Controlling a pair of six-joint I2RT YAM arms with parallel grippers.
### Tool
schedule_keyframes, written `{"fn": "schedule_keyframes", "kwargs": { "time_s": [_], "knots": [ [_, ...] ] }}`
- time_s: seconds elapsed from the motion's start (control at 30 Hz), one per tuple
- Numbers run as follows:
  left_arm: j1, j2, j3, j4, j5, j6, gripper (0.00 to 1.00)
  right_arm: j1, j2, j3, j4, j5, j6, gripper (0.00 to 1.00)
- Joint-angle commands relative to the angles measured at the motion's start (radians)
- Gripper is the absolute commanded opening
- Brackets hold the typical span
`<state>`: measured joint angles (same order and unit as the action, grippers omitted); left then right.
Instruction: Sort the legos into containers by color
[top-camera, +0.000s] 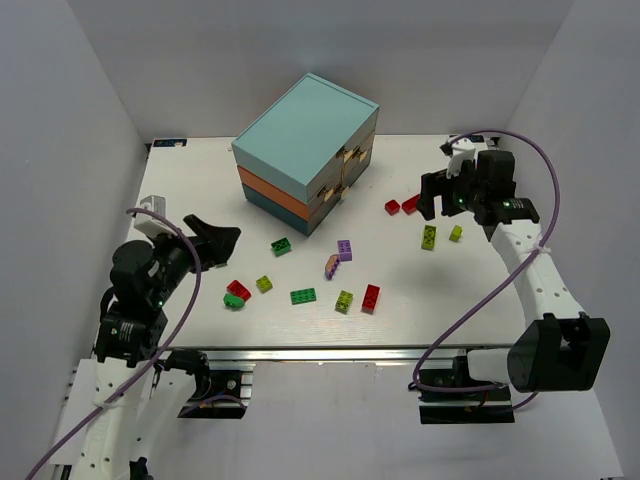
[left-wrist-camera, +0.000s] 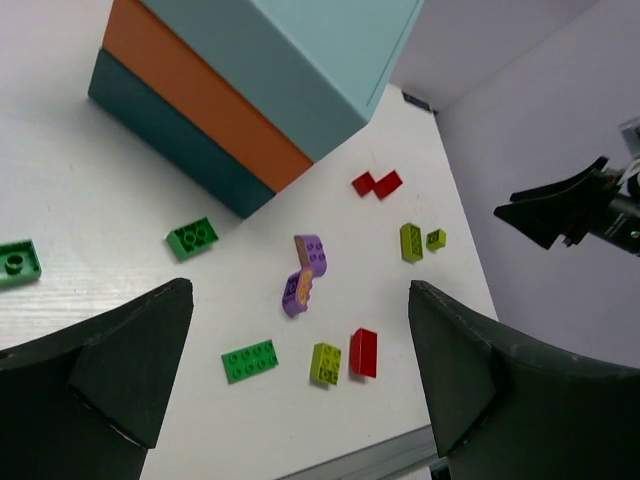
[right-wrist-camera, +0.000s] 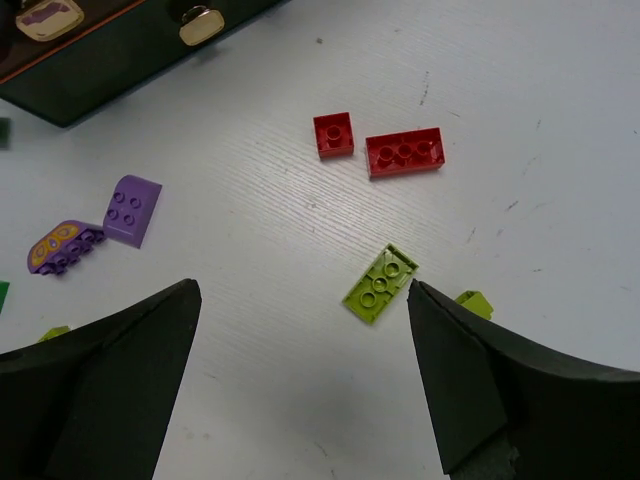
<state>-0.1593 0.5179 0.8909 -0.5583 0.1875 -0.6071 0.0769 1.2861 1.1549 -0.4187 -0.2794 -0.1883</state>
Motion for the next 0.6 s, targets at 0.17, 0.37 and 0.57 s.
{"fn": "schedule_keyframes", "kwargs": {
  "time_s": [0.17, 0.37, 0.57],
  "knots": [
    [-0.002, 0.045, -0.04, -0.023, 0.05, -0.022, 0.98, 0.007, 0.059, 0.098, -0.051, -0.309, -0.275, 0.89],
    [-0.002, 0.085, -0.064, -0.026, 0.044, -0.028, 0.98, 0.057, 0.122, 0.117, 0.012, -0.435, -0.395, 0.89],
    [-0.002, 0.114, -0.099, -0.005, 0.021, -0.048, 0.74, 0.093, 0.324, 0.314, 0.116, -0.483, -0.025, 0.15]
  ]
}}
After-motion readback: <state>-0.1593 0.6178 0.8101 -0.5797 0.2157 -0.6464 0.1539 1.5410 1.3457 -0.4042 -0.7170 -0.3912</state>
